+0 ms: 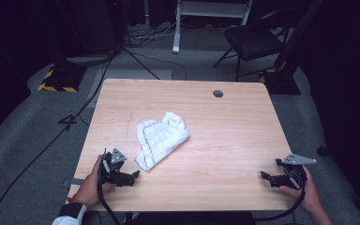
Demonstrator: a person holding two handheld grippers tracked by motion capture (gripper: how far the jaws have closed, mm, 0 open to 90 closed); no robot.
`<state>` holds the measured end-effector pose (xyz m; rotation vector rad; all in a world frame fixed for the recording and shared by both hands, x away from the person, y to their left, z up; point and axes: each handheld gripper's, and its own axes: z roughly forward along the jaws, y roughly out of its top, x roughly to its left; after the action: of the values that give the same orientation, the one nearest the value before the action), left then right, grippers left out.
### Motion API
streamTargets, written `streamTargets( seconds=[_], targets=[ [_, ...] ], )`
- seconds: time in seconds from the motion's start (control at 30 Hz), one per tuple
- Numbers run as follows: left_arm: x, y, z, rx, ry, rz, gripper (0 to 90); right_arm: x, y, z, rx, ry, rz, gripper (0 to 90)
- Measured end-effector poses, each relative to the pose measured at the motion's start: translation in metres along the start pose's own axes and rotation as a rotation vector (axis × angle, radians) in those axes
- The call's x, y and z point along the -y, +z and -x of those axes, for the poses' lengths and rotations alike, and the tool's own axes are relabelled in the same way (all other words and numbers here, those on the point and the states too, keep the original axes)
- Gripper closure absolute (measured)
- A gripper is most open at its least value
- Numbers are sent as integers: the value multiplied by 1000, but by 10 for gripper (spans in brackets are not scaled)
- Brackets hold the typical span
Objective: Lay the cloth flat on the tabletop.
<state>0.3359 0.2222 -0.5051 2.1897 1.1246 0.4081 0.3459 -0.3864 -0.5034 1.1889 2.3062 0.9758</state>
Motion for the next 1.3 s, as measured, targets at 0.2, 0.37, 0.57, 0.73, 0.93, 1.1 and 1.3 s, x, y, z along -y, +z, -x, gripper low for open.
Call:
streamTargets(
  seconds=[0.2,0.37,0.57,0.73,0.93,1.1,1.3],
  targets=[
    [-1,1,0,13,8,0,2,-4,-2,-4,1,-19,-2,169],
    [1,-1,2,36,50,4,3,-14,-3,-10,-22,-50,13,209],
    [-1,1,2,82,87,-1,2,-48,0,-32,-84,-134,57,312],
    [-8,7,4,88,102,-1,3,-75,17,-54,-142,-208,57,370],
    [-14,12,8,112,122,17,47,-105,34,-80,-184,-270,71,386],
    [-18,12,10,134,144,27,175,-138,51,-100,-205,-319,95,397],
    [-17,7,2,136,137,41,443,-179,72,-117,-249,-322,142,398]
  ],
)
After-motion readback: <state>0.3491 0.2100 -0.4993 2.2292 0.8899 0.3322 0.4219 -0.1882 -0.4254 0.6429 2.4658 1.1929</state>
